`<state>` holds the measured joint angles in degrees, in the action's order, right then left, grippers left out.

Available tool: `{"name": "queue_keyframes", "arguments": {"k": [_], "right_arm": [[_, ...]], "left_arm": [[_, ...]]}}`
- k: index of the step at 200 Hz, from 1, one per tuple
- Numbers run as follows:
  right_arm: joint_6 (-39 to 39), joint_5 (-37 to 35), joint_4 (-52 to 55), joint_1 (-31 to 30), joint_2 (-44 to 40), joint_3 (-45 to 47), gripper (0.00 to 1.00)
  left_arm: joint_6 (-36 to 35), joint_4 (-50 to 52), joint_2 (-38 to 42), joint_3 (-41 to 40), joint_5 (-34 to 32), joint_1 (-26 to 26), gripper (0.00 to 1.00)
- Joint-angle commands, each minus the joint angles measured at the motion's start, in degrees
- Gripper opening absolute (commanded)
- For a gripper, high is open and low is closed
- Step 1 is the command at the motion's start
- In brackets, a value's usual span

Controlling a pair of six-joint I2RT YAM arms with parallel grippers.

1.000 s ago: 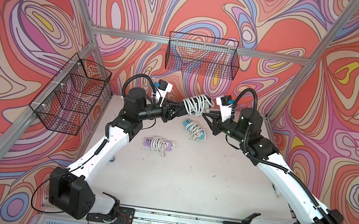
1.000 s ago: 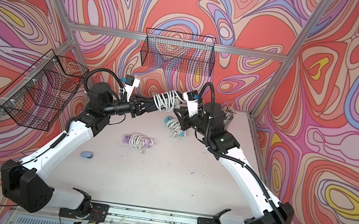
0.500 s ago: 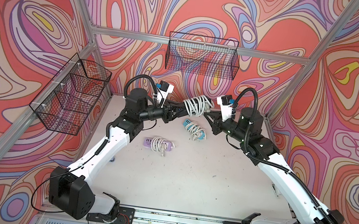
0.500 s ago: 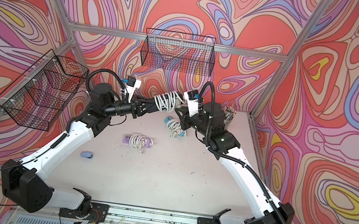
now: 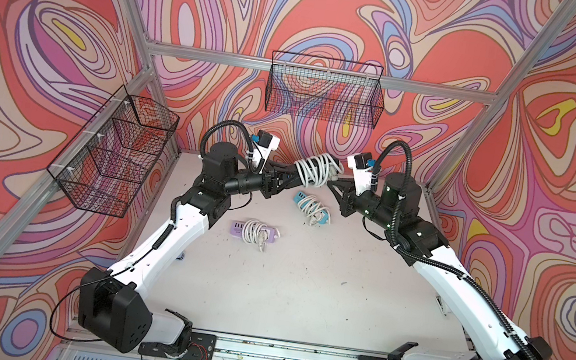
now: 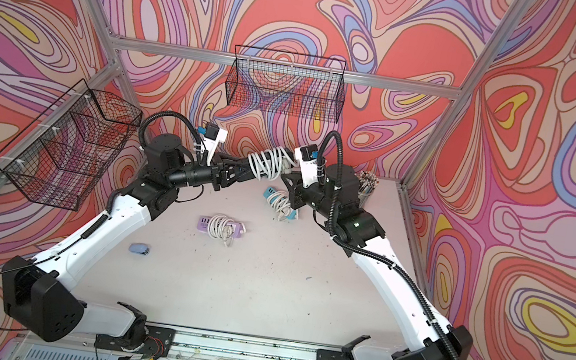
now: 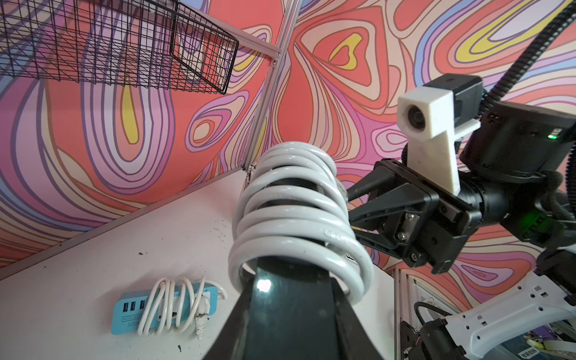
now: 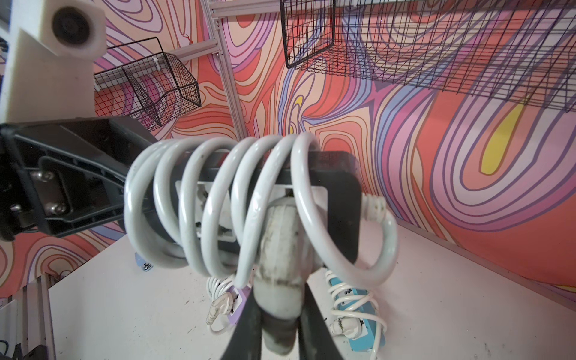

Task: Unwrap the cord wrapped around the power strip
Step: Unwrap the power cord from the power strip.

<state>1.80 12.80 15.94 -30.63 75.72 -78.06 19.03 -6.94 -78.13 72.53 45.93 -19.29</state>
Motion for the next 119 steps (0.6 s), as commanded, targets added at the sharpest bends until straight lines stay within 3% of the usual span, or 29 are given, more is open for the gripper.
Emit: {"name": "queue_keyframes", "arguments": {"k": [1, 40, 95, 119], "right_arm": [[0.52, -0.58, -2.63, -3.81, 1.81, -2.91, 0.0], [1.27, -1.42, -3.71, -6.34, 3.31, -3.11, 0.0], [-3.32, -9.68, 0.43, -6.04, 0.05, -3.02, 0.0], [-3.76, -9.99, 1.43, -4.44, -0.9, -2.63, 0.0]], "left_arm": [[-1.71, -1.85, 0.7, 0.16, -2.43, -1.09, 0.0], [-2.52, -1.34, 0.35, -0.46, -5.77, -2.66, 0.0], [-5.31, 1.31, 1.49, -0.07, -8.14, -2.72, 0.0], [-5.61, 1.79, 1.22, 0.15, -8.5, -2.67, 0.0]]}}
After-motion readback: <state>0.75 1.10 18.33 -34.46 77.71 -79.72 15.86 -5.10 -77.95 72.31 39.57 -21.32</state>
